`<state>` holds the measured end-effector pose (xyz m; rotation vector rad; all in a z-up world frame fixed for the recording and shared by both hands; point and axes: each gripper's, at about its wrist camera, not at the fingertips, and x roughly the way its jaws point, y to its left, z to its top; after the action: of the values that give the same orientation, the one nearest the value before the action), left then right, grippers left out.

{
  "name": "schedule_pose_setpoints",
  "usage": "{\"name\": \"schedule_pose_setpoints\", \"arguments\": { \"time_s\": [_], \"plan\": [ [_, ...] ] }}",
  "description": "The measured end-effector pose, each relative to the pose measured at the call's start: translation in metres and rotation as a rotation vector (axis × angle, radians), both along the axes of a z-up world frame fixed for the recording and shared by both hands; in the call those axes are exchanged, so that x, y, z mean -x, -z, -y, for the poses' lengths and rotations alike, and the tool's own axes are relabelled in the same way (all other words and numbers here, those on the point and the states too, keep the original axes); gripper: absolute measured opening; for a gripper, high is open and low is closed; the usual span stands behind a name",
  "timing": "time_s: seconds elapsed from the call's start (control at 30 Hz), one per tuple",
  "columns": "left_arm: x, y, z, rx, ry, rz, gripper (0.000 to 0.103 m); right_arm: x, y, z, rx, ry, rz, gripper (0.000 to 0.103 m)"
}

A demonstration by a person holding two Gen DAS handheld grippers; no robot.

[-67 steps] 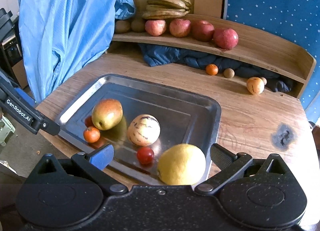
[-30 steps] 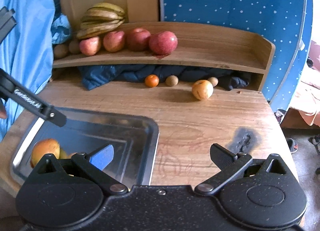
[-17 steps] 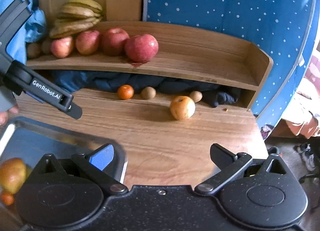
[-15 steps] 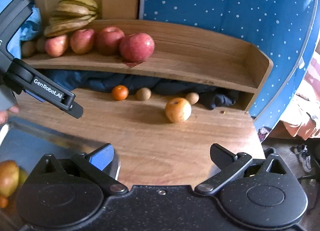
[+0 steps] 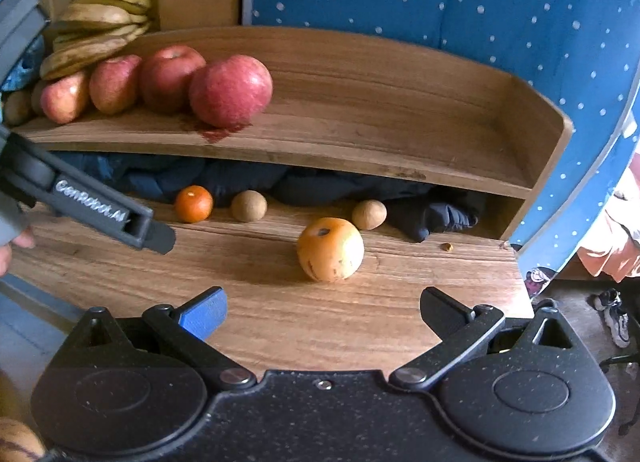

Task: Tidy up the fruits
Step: 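Move both open grippers back toward the fruits under the shelf, then close left gripper on a tangerine while right gripper grasps an orange persimmon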

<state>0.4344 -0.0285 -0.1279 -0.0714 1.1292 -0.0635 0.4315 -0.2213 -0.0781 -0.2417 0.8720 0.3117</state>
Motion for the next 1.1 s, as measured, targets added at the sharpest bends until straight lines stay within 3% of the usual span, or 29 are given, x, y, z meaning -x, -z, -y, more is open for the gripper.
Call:
{"name": "schedule_pose_setpoints", "arguments": {
  "time_s": [0.23, 0.67, 0.97, 1.1],
  "plan": [
    [-0.005, 0.007, 0.004, 0.036, -0.097, 0.028, 0.102, -0.021, 0.013, 0.004, -0.019, -0.038, -0.014, 0.102],
    [-0.023, 0.024, 0.009, 0.075, -0.148, 0.019, 0.102, -0.041, 0.025, -0.003, -0.055, -0.09, -0.033, 0.102],
    [-0.025, 0.022, 0.01, 0.104, -0.145, 0.056, 0.085, -0.052, 0.029, 0.002, -0.122, -0.058, -0.065, 0.083],
    [-0.03, 0.022, 0.018, 0.101, -0.135, 0.057, 0.074, -0.053, 0.031, 0.003, -0.131, -0.063, -0.067, 0.066]
  ]
}}
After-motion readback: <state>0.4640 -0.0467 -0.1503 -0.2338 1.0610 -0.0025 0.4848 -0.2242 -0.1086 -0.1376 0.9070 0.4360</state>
